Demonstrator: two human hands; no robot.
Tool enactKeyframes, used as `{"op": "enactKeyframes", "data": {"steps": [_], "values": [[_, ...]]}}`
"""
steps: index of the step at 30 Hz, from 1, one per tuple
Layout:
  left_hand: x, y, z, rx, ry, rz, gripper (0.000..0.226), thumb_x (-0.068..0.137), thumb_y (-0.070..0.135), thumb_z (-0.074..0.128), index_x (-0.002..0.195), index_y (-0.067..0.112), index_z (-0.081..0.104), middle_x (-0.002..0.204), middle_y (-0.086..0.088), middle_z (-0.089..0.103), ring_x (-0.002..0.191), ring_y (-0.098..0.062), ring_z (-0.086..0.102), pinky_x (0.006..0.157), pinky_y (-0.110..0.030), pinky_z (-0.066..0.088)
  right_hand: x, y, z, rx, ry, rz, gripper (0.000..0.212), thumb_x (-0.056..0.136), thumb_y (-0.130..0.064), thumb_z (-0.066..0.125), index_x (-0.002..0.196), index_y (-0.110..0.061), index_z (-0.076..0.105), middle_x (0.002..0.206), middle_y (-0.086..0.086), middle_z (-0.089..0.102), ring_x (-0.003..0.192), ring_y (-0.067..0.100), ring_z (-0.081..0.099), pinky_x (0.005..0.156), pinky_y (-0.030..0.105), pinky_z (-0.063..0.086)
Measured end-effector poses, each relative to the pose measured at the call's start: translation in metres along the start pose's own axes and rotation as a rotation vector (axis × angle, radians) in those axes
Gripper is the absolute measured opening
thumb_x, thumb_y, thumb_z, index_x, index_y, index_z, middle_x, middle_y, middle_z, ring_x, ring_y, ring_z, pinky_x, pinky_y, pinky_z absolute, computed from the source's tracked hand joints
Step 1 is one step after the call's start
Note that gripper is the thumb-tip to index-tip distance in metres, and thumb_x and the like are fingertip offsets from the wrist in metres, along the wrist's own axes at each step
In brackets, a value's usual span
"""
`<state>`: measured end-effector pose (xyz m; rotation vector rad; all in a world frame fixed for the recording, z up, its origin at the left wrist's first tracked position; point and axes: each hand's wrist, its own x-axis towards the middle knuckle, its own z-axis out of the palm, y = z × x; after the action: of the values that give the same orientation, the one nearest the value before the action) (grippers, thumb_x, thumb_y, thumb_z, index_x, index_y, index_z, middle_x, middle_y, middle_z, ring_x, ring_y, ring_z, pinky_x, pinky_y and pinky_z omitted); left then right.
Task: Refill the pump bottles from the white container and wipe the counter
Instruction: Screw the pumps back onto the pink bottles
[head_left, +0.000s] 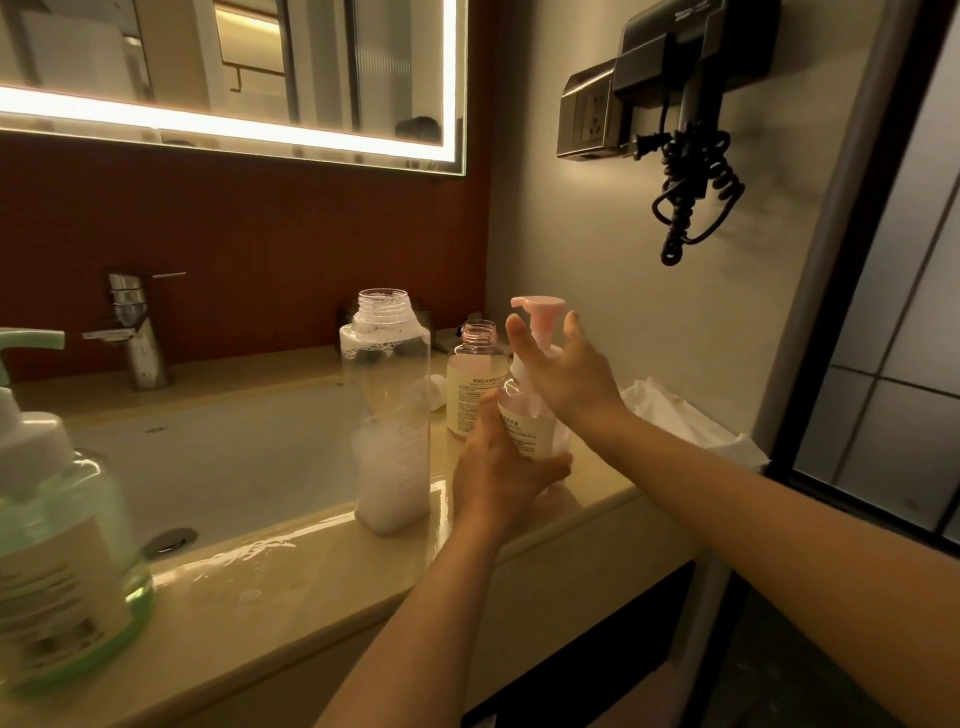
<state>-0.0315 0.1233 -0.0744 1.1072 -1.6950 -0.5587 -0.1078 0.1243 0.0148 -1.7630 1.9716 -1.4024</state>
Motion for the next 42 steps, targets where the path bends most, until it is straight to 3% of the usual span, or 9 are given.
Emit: {"op": "enactKeyframes", "data": {"steps": [4,8,14,19,24,28,32,39,42], "values": [[0.000,-0.001,0.000,-0.004,-0.003,-0.013,0.089,0.065,0.036,0.080,0.132,0.028,0.022,0.120,0.002,0.052,0.102,-0.021,0.054,0.075,-0.034,0.052,0.000,-0.001,0.005,0.051,-0.049,-0.011,0.084,0.079,-0.068,0.038,0.142,-0.013,0.029,0.135,0.005,0.050,0.119,0.026,0.053,0.090,0.036,0.046],[0.002,-0.004,0.001,0.010,0.019,0.005,0.091,0.062,0.038,0.081,0.131,0.027,0.023,0.117,0.002,0.054,0.099,-0.021,0.056,0.073,-0.036,0.054,-0.016,0.003,0.015,0.049,-0.031,-0.039,0.112,0.059,-0.087,0.021,0.147,-0.020,0.009,0.146,0.007,0.036,0.131,0.030,0.039,0.103,0.058,0.035],[0.000,-0.001,0.000,-0.010,-0.001,0.010,0.089,0.063,0.036,0.080,0.132,0.027,0.024,0.116,0.003,0.052,0.098,-0.018,0.052,0.075,-0.038,0.053,-0.002,-0.003,0.013,0.076,0.059,0.014,0.123,0.045,-0.098,0.017,0.141,-0.022,0.022,0.144,0.006,0.038,0.130,0.031,0.039,0.098,0.057,0.040],[0.002,-0.004,0.002,-0.001,0.012,-0.008,0.089,0.062,0.040,0.080,0.129,0.031,0.022,0.110,0.007,0.051,0.098,-0.019,0.055,0.075,-0.041,0.055,-0.009,-0.010,0.009,0.051,-0.017,0.015,0.109,0.053,-0.090,0.026,0.130,-0.014,0.041,0.124,0.005,0.056,0.113,0.027,0.055,0.095,0.053,0.044],[0.004,-0.007,0.003,0.015,0.030,0.015,0.088,0.061,0.040,0.081,0.127,0.029,0.025,0.108,0.008,0.053,0.093,-0.018,0.058,0.069,-0.033,0.054,-0.023,-0.005,0.009,0.015,-0.038,0.021,0.110,0.059,-0.084,0.026,0.146,-0.018,0.013,0.147,0.007,0.033,0.136,0.030,0.030,0.105,0.060,0.027],[0.002,-0.004,0.002,-0.011,0.005,0.017,0.088,0.065,0.036,0.080,0.131,0.027,0.022,0.107,0.011,0.045,0.095,-0.015,0.051,0.073,-0.033,0.053,-0.011,-0.007,0.005,0.098,0.010,0.031,0.121,0.045,-0.095,0.027,0.142,-0.023,0.015,0.143,0.007,0.038,0.129,0.033,0.039,0.100,0.059,0.036],[0.001,-0.003,0.002,-0.012,-0.001,0.007,0.089,0.065,0.038,0.079,0.132,0.027,0.022,0.120,0.003,0.051,0.100,-0.018,0.052,0.077,-0.033,0.052,-0.007,-0.004,0.006,0.104,-0.056,0.029,0.113,0.052,-0.086,0.034,0.141,-0.019,0.022,0.137,0.003,0.046,0.123,0.029,0.048,0.100,0.058,0.037],[0.003,-0.005,0.003,-0.009,0.015,0.003,0.091,0.062,0.041,0.081,0.130,0.030,0.022,0.118,0.005,0.053,0.098,-0.016,0.056,0.071,-0.028,0.050,-0.015,0.004,0.007,0.006,-0.071,0.095,0.116,0.050,-0.087,0.019,0.142,-0.017,0.019,0.143,0.005,0.040,0.134,0.034,0.034,0.105,0.060,0.027],[0.002,-0.004,0.003,-0.005,0.005,0.000,0.090,0.064,0.040,0.079,0.131,0.030,0.020,0.120,0.003,0.052,0.099,-0.017,0.053,0.074,-0.031,0.052,-0.011,0.002,0.001,0.034,-0.071,0.044,0.108,0.056,-0.083,0.031,0.142,-0.019,0.018,0.142,0.005,0.041,0.130,0.031,0.039,0.102,0.057,0.035]]}}
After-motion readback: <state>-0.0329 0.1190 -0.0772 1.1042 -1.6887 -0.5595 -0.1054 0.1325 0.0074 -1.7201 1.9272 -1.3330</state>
